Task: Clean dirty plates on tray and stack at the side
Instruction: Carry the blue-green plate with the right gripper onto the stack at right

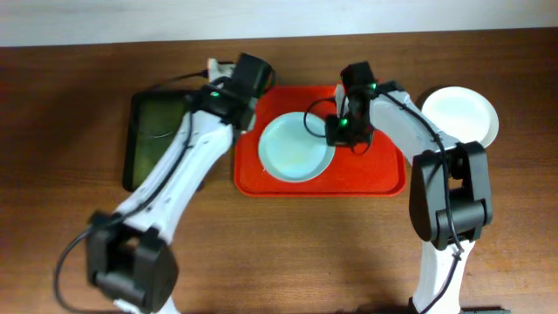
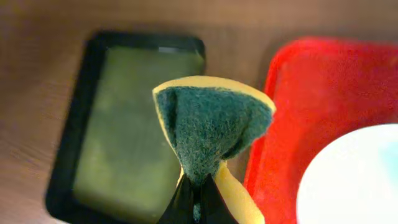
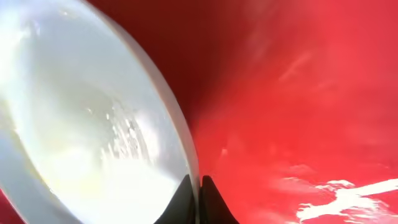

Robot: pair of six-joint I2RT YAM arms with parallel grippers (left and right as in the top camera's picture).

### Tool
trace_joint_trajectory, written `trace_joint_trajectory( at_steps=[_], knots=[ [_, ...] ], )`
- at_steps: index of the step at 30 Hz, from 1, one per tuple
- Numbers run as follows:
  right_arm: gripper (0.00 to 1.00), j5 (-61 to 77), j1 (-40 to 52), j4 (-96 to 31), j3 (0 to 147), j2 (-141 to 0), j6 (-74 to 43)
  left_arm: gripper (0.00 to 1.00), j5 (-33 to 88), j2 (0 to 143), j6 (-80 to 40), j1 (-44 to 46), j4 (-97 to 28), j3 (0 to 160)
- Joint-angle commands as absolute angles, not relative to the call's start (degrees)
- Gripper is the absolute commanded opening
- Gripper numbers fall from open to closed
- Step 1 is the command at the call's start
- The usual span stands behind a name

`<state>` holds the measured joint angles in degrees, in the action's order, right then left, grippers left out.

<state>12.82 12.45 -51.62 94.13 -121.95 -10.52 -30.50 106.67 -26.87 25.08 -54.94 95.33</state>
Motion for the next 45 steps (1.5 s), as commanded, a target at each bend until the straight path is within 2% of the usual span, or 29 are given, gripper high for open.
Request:
trace_joint_trajectory(
  at_steps=[1, 3, 5, 7, 12, 14, 15, 17, 18, 19, 20, 21, 22, 23, 27, 29, 32, 37, 39, 40, 41, 42, 43, 45],
  knots=[
    [0.04, -9.9, 16.6, -59.7, 107.2, -117.3, -9.3, 0.00, -31.2, 103.3, -27.8, 16.9, -56.6, 95.4],
    [0.04, -33.5, 23.2, -67.6, 117.2, -117.3, -9.3, 0.00, -31.3, 105.0, -27.7, 10.3, -57.5, 93.9],
    [0.04, -54.2, 29.3, -70.2, 120.9, -117.3, -8.7, 0.00, -30.3, 106.1, -27.8, 5.4, -57.6, 92.4],
    [0.04, -69.3, 36.0, -69.7, 121.2, -117.3, 1.6, 0.00, -23.9, 107.0, -27.8, 0.4, -56.9, 92.2],
    [0.04, -86.3, 43.3, -68.1, 121.2, -117.3, 11.8, 0.00, -18.8, 108.4, -27.7, -2.4, -56.2, 92.2],
    [0.04, -87.7, 43.9, -68.1, 121.2, -117.3, 13.5, 0.00, -18.8, 108.4, -27.7, -2.4, -56.1, 92.2],
    [0.04, -86.7, 43.9, -68.1, 121.2, -117.3, 13.2, 0.00, -18.8, 108.4, -27.7, -2.2, -56.1, 92.2],
    [0.04, -71.6, 41.7, -68.1, 121.2, -117.3, 12.8, 0.00, -18.8, 108.4, -27.7, -2.3, -56.1, 92.2],
    [0.04, -56.6, 37.4, -66.8, 120.8, -117.6, 7.5, 0.00, -18.8, 108.4, -27.5, -2.3, -56.1, 92.2],
    [0.04, -48.9, 33.9, -65.1, 119.9, -118.0, 6.6, 0.00, -18.8, 108.4, -27.5, -2.3, -56.1, 92.2],
    [0.04, -43.8, 28.4, -64.6, 118.6, -119.2, 11.1, 0.00, -18.8, 108.4, -27.3, -2.3, -56.1, 92.2],
    [0.04, -49.2, 25.5, -66.9, 118.6, -119.4, 11.2, 0.00, -18.8, 108.4, -27.3, -2.3, -56.3, 92.2],
    [0.04, -59.2, 21.3, -69.6, 118.7, -118.3, 1.5, 0.00, -18.8, 108.4, -27.3, -2.3, -56.3, 92.2],
    [0.04, -58.0, 18.5, -69.6, 118.7, -116.9, -2.2, 0.00, -18.8, 108.4, -27.4, -2.3, -56.2, 92.2],
    [0.04, 1.0, -4.3, -66.3, 118.7, -118.2, 1.2, 0.00, -18.8, 108.4, -27.4, -2.3, -56.2, 92.2],
    [0.04, 16.2, -19.3, -68.0, 118.3, -123.2, 1.2, 0.00, -18.7, 108.4, -27.4, -2.3, -55.8, 92.2],
    [0.04, 18.8, -32.6, -68.1, 118.3, -129.6, 0.8, 0.00, -17.3, 108.4, -27.4, -2.3, -55.6, 92.2],
    [0.04, 17.2, -35.9, -64.4, 118.2, -132.0, -2.5, 0.00, -17.3, 108.4, -27.4, -2.2, -55.6, 92.2],
    [0.22, 14.0, -35.3, -63.5, 118.2, -132.0, -3.5, 0.00, -17.3, 108.4, -27.4, -2.2, -55.5, 92.2],
    [0.23, 13.9, -35.1, -63.4, 118.2, -132.0, -3.5, 0.00, -17.2, 108.4, -27.4, -2.2, -55.2, 92.2],
    [0.63, 14.0, -34.5, -63.6, 118.2, -132.0, -3.5, 0.00, -16.1, 108.4, -27.4, -2.2, -55.0, 92.2],
    [0.83, 14.9, -33.9, -64.1, 118.2, -132.0, -3.5, 0.00, -14.9, 108.4, -27.4, -2.2, -54.7, 92.2],
    [0.93, 17.7, -33.4, -65.2, 118.3, -131.7, -3.5, 0.00, -14.2, 108.4, -27.4, -2.2, -54.0, 92.0],
    [0.95, 23.4, -32.4, -68.1, 118.3, -129.6, -3.5, 0.00, -13.7, 109.2, -27.4, -2.3, -52.5, 91.7]
  ],
)
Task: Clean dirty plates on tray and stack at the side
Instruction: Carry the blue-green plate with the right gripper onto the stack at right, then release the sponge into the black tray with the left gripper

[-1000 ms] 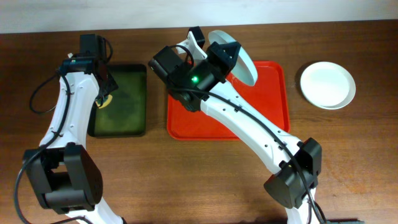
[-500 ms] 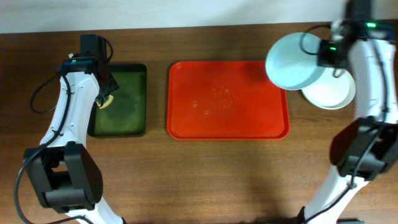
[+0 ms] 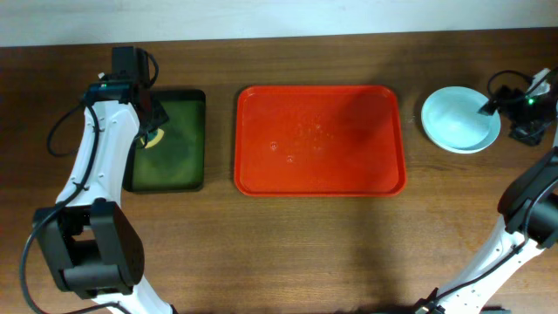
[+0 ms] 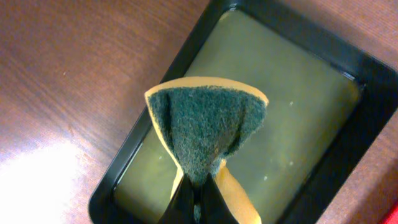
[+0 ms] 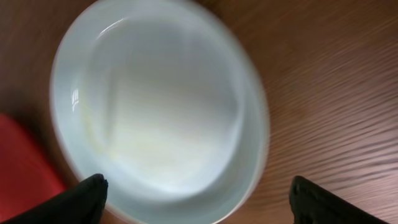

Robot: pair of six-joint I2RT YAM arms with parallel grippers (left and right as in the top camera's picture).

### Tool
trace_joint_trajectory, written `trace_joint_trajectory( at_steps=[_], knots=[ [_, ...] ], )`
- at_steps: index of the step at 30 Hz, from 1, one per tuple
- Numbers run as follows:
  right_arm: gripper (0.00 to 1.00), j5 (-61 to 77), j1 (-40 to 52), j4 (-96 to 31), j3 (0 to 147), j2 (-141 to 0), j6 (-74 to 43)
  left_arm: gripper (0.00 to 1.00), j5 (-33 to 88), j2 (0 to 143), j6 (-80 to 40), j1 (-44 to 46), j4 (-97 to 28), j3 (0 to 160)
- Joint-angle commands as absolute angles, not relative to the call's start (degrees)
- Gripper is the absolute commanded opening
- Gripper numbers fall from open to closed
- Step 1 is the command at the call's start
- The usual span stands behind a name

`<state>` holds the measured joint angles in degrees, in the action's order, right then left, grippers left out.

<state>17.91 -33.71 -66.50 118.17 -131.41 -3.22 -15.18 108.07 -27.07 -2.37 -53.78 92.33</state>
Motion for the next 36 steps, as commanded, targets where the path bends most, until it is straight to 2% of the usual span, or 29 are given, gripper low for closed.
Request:
trace_joint_trajectory(
  at_steps=[1, 5, 7, 8, 10, 15, 17, 18, 20, 22, 24, 27, 28, 30, 36],
  knots=[
    [0.99, 25.7, -31.8, -69.2, 118.3, -127.8, -3.5, 0.00, -11.2, 110.4, -27.3, -2.3, -51.9, 91.7],
    [0.98, 32.2, -26.7, -77.3, 118.3, -117.5, 4.9, 0.00, -4.4, 119.5, -26.7, -2.2, -48.6, 91.7],
    [0.98, 32.2, -23.8, -78.3, 118.3, -113.9, 5.7, 0.00, 2.5, 121.8, -22.0, -2.2, -46.7, 91.7],
    [0.98, 32.1, -20.6, -78.3, 118.3, -110.6, 5.9, 0.31, 3.0, 122.2, -22.0, -2.3, -46.7, 91.7],
    [0.98, 31.0, -16.7, -78.9, 118.3, -106.5, 6.9, 0.61, 0.6, 122.1, -22.0, -2.4, -47.1, 92.9],
    [0.98, 24.8, -13.8, -85.5, 118.3, -96.4, 10.4, 0.61, 0.2, 114.7, -16.5, -3.5, -67.8, 107.9],
    [0.98, 24.8, -13.8, -88.8, 118.1, -93.1, 12.4, 0.87, 0.3, 107.8, -16.6, -3.5, -71.9, 107.9],
    [0.98, 25.0, -13.8, -89.8, 116.2, -90.5, 13.3, 0.91, 0.2, 104.6, -16.6, -3.5, -75.0, 107.9],
    [0.98, 25.0, -13.8, -86.3, 106.3, -83.4, 13.3, 0.94, 0.2, 99.1, -16.7, -3.3, -77.5, 106.0],
    [0.98, 25.2, -13.8, -74.6, 87.9, -71.6, 10.5, 0.95, 0.3, 90.7, -18.4, -0.8, -72.6, 96.5],
    [0.98, 24.9, -13.9, -61.8, 72.8, -62.5, 5.3, 0.97, 0.2, 81.4, -18.6, 3.3, -62.4, 83.1],
    [0.98, 24.8, -13.9, -41.9, 51.9, -49.8, -0.1, 1.00, -1.9, 57.5, -19.9, 8.9, -35.5, 52.5],
    [0.98, 24.8, -13.9, -39.0, 48.1, -48.4, -0.1, 1.00, -1.9, 50.3, -19.9, 9.0, -29.1, 45.0],
    [0.98, 24.8, -13.9, -38.7, 46.3, -49.6, -0.1, 1.00, -2.0, 42.8, -19.9, 9.0, -25.9, 38.2],
    [0.98, 26.9, -13.9, -35.7, 46.4, -53.3, -0.1, 1.00, -1.9, 42.4, -19.9, 9.0, -27.3, 37.7]
  ],
)
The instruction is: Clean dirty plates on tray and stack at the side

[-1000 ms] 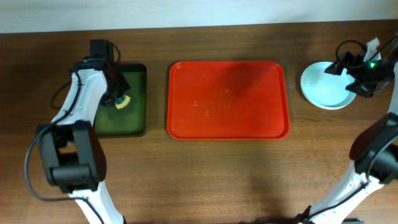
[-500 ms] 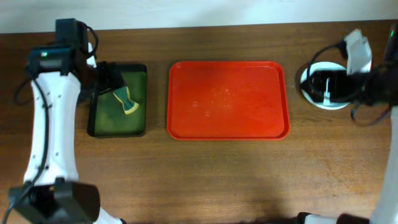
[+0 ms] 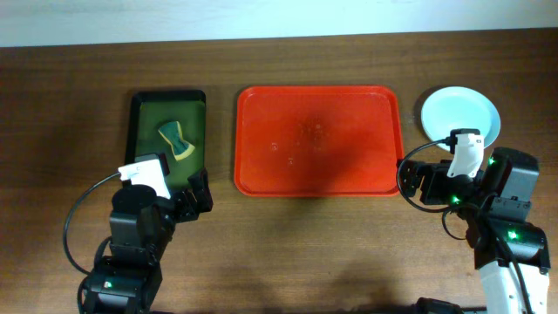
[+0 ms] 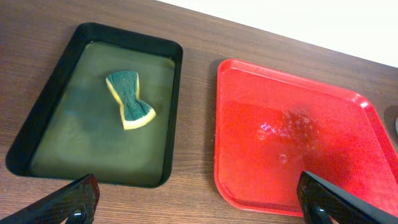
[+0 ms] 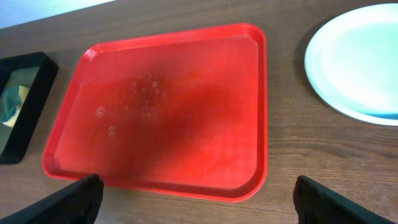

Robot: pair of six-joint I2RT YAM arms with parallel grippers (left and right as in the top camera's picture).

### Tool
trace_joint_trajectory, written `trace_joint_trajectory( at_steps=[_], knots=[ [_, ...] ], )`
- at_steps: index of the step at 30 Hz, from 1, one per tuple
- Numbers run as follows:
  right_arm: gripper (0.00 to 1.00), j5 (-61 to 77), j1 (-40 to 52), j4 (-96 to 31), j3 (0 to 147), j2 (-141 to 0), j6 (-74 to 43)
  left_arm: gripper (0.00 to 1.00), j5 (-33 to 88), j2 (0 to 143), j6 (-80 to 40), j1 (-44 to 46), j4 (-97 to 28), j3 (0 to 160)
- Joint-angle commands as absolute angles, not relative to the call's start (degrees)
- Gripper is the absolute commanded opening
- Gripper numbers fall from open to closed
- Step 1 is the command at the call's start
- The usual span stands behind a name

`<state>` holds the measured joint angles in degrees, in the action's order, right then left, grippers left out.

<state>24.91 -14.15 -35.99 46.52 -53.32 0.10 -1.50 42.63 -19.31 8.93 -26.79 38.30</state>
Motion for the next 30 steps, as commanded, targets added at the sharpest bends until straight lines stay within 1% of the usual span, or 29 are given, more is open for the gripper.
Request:
trace_joint_trajectory(
  at_steps=[1, 3, 4, 5, 8, 9, 11, 14, 16, 17, 19, 21, 25, 26, 30],
  knots=[
    [0.98, 28.3, -13.9, -35.8, 46.4, -53.5, -0.1, 1.00, -1.9, 42.4, -19.9, 9.0, -28.1, 37.7],
    [0.98, 27.6, -13.9, -36.0, 46.4, -54.2, 0.1, 1.00, -1.9, 42.4, -19.9, 9.0, -29.6, 37.7],
    [0.98, 20.6, -13.9, -36.0, 46.4, -55.2, 0.8, 0.99, -1.9, 42.4, -19.9, 9.0, -29.6, 37.7],
    [0.98, 16.7, -13.9, -36.0, 46.4, -56.9, 0.8, 0.99, -1.9, 42.4, -19.9, 9.0, -29.6, 37.7],
    [0.98, 15.9, -13.9, -36.1, 46.4, -63.1, 0.8, 1.00, -1.9, 42.4, -19.9, 9.0, -29.6, 37.7],
    [0.98, 17.6, -13.5, -36.3, 46.3, -64.7, 0.8, 0.99, -1.9, 42.4, -19.9, 9.0, -29.6, 37.7],
    [0.98, 20.1, -10.4, -36.1, 46.2, -63.9, 0.8, 0.99, -1.9, 42.4, -19.9, 9.0, -29.6, 37.7],
    [0.98, 14.8, -2.1, -36.1, 45.8, -53.1, 0.8, 0.99, -1.9, 42.4, -19.9, 9.0, -29.6, 37.7],
    [0.98, 8.6, 4.9, -36.1, 43.4, -43.3, 0.8, 1.00, -1.9, 42.4, -19.9, 9.0, -29.6, 37.7],
    [0.98, 7.2, 7.0, -36.1, 41.1, -39.2, 0.8, 0.99, -1.9, 42.4, -19.9, 9.0, -29.6, 37.7],
    [0.98, 7.2, 7.6, -34.4, 36.5, -33.6, 0.8, 1.00, -1.9, 42.4, -19.9, 9.0, -29.6, 37.7],
    [0.98, 7.0, 7.6, -28.2, 24.5, -19.4, 0.8, 1.00, -1.9, 42.4, -19.9, 9.0, -29.6, 37.7],
    [0.98, 6.9, 7.0, -19.7, 12.5, -2.9, 0.8, 0.99, -1.9, 42.4, -19.9, 9.0, -29.6, 37.7],
    [0.98, 6.0, 6.7, -17.2, 9.6, -0.1, 0.8, 0.99, -1.9, 42.4, -19.9, 9.0, -29.6, 37.7],
    [0.98, 2.4, 5.1, -7.1, 4.2, -0.2, 0.8, 0.99, -1.9, 42.4, -19.9, 9.0, -29.6, 37.7]
  ],
)
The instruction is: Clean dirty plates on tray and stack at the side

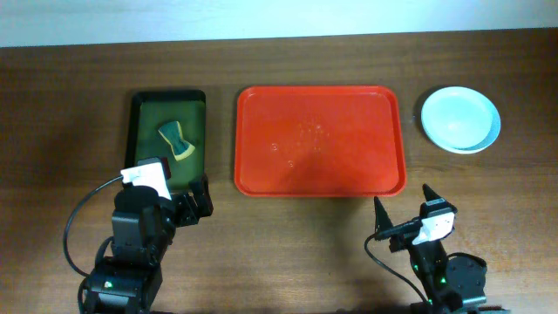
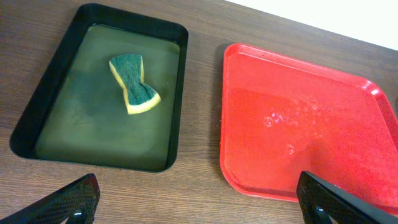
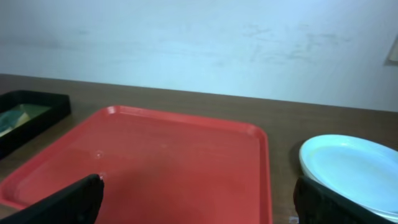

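The red tray [image 1: 320, 139] holds no plates, only water droplets; it also fills the right wrist view [image 3: 155, 168]. The white plates [image 1: 461, 119] sit stacked on the table to its right, also seen as plates [image 3: 354, 168]. A yellow-green sponge [image 2: 134, 84] lies in the black basin [image 2: 180, 81] of murky water. My left gripper [image 2: 199, 205] hangs open over the table in front of the basin and tray. My right gripper [image 3: 199, 199] is open too, low at the table's near edge, facing the tray.
The left arm [image 1: 144, 227] rests at the front left of the wooden table [image 1: 288, 235]. The right arm [image 1: 432, 253] sits at the front right. A pale wall [image 3: 199, 43] rises behind the table.
The right arm has drawn back from beside the tray's right front corner to the table's near edge, its camera now looking level across the tray. The left arm has barely shifted.
First my left gripper held the sponge by the tray's left edge while my right was shut on a plate's rim on the tray. Then the plate lay on the stack at right, the sponge over the basin. Later the sponge lay in the basin, both grippers open.
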Robot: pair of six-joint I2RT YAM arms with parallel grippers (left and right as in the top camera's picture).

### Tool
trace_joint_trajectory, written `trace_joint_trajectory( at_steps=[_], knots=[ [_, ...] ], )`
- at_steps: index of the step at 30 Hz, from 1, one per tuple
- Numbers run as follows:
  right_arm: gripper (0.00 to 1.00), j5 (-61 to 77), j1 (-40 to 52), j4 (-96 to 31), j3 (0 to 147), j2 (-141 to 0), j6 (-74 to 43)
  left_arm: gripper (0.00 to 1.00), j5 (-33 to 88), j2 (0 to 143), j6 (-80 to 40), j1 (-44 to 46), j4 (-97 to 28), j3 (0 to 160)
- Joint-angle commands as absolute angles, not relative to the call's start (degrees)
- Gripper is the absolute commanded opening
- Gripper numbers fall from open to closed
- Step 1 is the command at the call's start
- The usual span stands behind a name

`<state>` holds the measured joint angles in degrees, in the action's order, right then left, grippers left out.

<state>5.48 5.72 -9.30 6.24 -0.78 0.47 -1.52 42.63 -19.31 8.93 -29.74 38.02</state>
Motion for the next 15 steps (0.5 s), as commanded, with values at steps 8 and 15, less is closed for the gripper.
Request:
trace_joint_trajectory(
  at_steps=[8, 15],
  knots=[
    [0.98, 1.4, 5.1, 2.0, 0.3, -0.2, 1.3, 0.99, -1.9, 42.4, -19.9, 9.0, -29.6, 37.7],
    [0.98, 1.0, 5.1, -4.6, 0.3, -0.2, 1.6, 0.99, -1.9, 42.4, -19.9, 9.0, -29.6, 37.7]
  ],
)
